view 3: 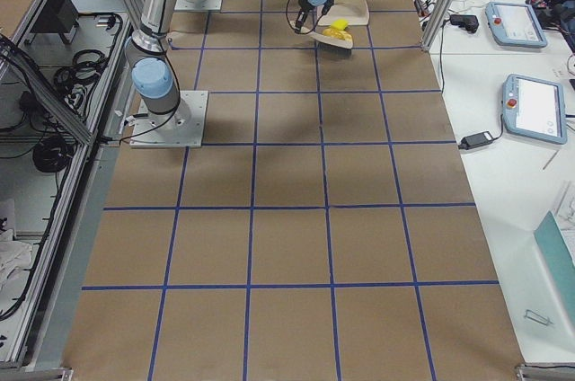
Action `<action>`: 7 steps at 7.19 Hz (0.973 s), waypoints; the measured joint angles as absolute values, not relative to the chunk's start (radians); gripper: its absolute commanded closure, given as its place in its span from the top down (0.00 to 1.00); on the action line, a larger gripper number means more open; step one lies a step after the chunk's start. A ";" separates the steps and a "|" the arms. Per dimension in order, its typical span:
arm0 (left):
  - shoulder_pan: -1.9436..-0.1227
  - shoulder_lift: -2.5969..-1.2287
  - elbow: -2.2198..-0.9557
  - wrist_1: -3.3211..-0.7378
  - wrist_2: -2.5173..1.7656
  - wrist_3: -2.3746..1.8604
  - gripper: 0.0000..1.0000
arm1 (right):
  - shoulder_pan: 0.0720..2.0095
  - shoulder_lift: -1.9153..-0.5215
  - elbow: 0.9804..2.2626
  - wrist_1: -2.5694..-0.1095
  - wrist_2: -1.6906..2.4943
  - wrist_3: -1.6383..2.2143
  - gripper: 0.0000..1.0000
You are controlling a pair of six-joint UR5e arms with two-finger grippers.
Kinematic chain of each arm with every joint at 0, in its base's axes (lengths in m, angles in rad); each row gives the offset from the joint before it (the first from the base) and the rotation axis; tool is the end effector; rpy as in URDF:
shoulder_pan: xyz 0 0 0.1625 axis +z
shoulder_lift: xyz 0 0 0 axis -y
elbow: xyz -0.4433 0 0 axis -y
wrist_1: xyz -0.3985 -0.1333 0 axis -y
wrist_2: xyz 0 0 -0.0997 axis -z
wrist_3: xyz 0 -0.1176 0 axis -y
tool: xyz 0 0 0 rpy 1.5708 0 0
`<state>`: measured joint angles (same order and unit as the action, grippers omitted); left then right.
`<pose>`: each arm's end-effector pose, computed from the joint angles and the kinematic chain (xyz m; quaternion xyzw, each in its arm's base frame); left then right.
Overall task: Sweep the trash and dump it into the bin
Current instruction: 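Sweep the sponge, roll and potato toward the dustpan with the right-held brush, then push the remaining items into the dustpan with the brush, right gripper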
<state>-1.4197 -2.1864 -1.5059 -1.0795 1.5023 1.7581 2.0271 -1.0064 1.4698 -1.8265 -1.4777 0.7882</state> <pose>-0.0362 -0.7016 0.1929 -0.7183 -0.6942 0.0108 0.0440 0.4234 -0.5352 0.2238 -0.1689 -0.9791 -0.1111 0.0227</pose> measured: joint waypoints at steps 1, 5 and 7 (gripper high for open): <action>-1.420 -2.187 -1.507 -1.080 1.503 1.758 0.00 | 2.031 -0.990 1.443 -1.824 -1.476 0.762 0.00; -1.419 -2.187 -1.508 -1.080 1.502 1.757 0.00 | 2.043 -0.973 1.424 -1.835 -1.452 0.650 0.00; -1.419 -2.188 -1.508 -1.079 1.503 1.755 0.00 | 2.051 -0.964 1.417 -1.859 -1.418 0.642 0.00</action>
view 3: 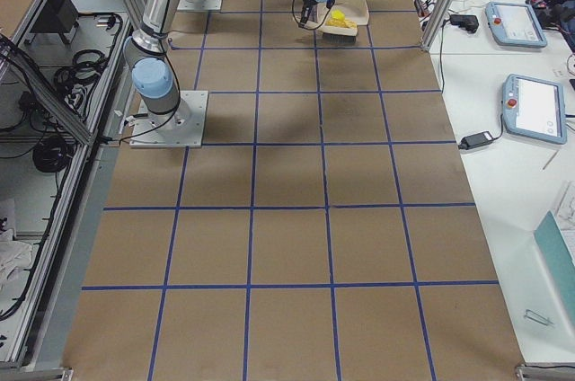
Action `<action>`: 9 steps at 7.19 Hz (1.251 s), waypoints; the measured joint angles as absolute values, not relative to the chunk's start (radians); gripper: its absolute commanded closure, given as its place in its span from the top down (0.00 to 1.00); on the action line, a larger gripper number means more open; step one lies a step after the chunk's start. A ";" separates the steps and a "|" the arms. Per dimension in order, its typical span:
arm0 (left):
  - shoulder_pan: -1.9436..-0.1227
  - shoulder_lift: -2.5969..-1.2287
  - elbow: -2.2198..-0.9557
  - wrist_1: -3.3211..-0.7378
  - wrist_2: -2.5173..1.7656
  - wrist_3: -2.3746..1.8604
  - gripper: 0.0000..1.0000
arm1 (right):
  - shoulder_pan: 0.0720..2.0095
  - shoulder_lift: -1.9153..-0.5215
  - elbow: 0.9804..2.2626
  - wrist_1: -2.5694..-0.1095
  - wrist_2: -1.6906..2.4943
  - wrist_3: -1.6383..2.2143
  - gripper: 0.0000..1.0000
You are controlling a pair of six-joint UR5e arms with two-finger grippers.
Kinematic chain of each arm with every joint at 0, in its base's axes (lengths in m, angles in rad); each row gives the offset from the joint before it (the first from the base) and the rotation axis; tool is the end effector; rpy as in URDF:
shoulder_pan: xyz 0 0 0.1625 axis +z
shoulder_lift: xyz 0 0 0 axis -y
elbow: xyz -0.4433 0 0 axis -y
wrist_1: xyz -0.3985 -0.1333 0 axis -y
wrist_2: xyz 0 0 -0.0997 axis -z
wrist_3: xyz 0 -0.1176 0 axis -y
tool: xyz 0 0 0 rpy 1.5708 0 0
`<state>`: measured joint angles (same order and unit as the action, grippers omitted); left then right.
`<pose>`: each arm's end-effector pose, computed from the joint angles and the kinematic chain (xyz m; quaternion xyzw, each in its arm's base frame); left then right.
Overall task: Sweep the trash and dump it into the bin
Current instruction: 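Push the remaining items into the dustpan with the brush, right gripper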
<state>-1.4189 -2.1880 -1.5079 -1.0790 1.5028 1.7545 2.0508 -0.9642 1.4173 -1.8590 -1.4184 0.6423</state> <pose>-0.0356 -0.7010 0.1909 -0.7168 -0.6958 0.0096 0.0451 0.4528 -0.5425 0.2212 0.0868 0.9899 0.1099 0.0205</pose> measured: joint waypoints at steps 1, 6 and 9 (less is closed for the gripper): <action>-1.419 -2.188 -1.508 -1.079 1.503 1.751 0.00 | 2.054 -0.950 1.407 -1.884 -1.397 0.643 0.00; -1.420 -2.188 -1.508 -1.079 1.502 1.753 0.00 | 2.090 -0.880 1.310 -1.941 -1.323 0.671 0.00; -1.419 -2.189 -1.508 -1.079 1.496 1.754 0.00 | 2.113 -0.874 1.298 -1.974 -1.289 0.668 0.00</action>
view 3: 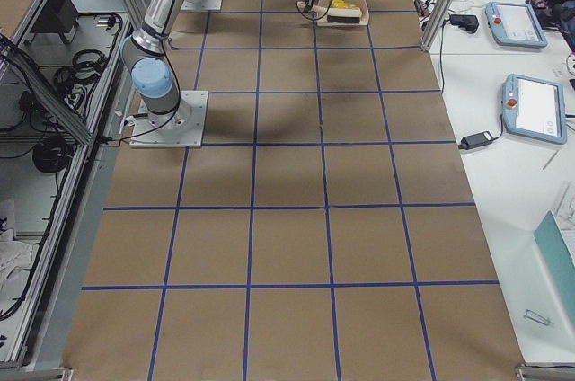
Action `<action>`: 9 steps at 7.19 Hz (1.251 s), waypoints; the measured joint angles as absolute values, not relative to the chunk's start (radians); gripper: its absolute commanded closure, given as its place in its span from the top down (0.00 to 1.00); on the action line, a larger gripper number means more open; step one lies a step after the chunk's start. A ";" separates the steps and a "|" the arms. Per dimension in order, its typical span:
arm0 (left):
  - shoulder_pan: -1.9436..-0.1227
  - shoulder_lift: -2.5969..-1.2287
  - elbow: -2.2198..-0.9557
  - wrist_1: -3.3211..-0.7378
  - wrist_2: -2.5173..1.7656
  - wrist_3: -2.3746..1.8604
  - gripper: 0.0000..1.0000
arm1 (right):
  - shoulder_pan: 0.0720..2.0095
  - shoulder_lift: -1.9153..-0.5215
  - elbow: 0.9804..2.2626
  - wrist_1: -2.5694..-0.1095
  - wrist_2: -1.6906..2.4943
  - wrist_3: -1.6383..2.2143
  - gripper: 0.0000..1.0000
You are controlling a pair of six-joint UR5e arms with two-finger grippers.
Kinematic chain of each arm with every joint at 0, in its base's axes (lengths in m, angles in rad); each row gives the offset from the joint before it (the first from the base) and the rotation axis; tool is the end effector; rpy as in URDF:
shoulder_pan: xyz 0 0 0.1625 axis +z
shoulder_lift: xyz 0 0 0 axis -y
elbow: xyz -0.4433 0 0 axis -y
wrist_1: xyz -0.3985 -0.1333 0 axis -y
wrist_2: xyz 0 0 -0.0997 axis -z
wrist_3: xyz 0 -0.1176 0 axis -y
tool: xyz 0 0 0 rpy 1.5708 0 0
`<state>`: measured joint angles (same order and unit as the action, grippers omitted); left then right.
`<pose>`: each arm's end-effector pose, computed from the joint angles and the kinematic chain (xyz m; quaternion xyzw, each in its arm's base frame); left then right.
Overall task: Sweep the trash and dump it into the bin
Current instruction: 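Push the remaining items into the dustpan with the brush, right gripper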
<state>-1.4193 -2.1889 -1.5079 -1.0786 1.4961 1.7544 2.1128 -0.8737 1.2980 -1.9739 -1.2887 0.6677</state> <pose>-0.0367 -0.7012 0.1904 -0.7167 -0.6957 0.0122 0.0473 0.5266 -0.5526 0.2233 0.0637 0.9880 0.0886 0.1097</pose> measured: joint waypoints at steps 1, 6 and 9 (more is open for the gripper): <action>-1.416 -2.189 -1.508 -1.079 1.491 1.755 0.00 | 2.126 -0.873 1.295 -1.978 -1.275 0.675 0.00; -1.414 -2.189 -1.508 -1.080 1.485 1.756 0.00 | 2.124 -0.920 1.289 -1.876 -1.331 0.699 0.00; -1.410 -2.189 -1.510 -1.080 1.460 1.757 0.00 | 2.115 -0.943 1.299 -1.792 -1.376 0.690 0.00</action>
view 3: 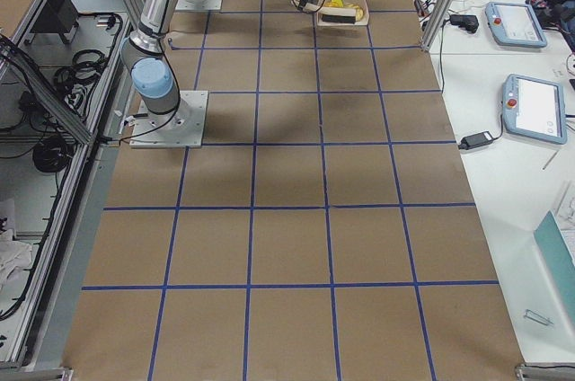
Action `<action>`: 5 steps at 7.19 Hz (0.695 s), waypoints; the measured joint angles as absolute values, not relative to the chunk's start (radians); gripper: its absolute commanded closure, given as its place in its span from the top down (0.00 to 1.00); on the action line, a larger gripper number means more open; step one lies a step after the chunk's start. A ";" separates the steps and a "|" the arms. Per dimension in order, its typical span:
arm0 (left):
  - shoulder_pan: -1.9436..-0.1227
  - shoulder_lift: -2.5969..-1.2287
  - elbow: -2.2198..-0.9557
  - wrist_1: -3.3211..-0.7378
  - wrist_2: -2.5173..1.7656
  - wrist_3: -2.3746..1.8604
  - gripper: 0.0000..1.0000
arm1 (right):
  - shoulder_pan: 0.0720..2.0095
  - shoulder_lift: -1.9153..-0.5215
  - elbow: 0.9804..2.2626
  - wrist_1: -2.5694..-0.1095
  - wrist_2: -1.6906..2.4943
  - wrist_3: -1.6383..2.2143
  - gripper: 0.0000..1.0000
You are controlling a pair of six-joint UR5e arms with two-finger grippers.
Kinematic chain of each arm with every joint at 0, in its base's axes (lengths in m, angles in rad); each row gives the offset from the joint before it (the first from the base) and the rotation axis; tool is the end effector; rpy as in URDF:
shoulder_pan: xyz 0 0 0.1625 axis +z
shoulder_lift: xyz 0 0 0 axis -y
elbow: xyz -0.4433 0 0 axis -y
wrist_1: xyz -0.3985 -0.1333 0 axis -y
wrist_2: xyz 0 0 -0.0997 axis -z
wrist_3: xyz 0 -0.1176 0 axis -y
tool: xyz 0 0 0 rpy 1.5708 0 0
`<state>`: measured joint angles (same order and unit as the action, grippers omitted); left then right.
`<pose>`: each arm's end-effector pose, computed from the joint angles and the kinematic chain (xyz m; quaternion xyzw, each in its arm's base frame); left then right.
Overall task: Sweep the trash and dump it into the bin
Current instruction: 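Push the remaining items into the dustpan with the brush, right gripper, then carry the loaded dustpan over the bin with the left gripper while the right withdraws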
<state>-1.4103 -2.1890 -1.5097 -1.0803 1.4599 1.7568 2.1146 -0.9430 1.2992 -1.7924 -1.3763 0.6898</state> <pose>-0.0347 -0.7014 0.1898 -0.7133 -0.6979 0.0262 0.0590 0.5046 -0.5330 0.2546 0.0789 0.9899 0.1106 0.0403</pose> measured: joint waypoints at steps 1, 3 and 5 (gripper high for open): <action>-1.406 -2.189 -1.510 -1.081 1.440 1.757 0.00 | 2.112 -0.948 1.302 -1.784 -1.391 0.682 0.00; -1.400 -2.188 -1.511 -1.086 1.398 1.758 0.00 | 2.071 -1.010 1.314 -1.705 -1.430 0.643 0.00; -1.390 -2.184 -1.511 -1.096 1.360 1.758 0.00 | 1.953 -1.159 1.399 -1.619 -1.440 0.572 0.00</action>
<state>-1.3895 -2.1840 -1.5109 -1.0962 1.3602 1.7583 1.9527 -1.1591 1.3991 -1.6188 -1.4398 0.5723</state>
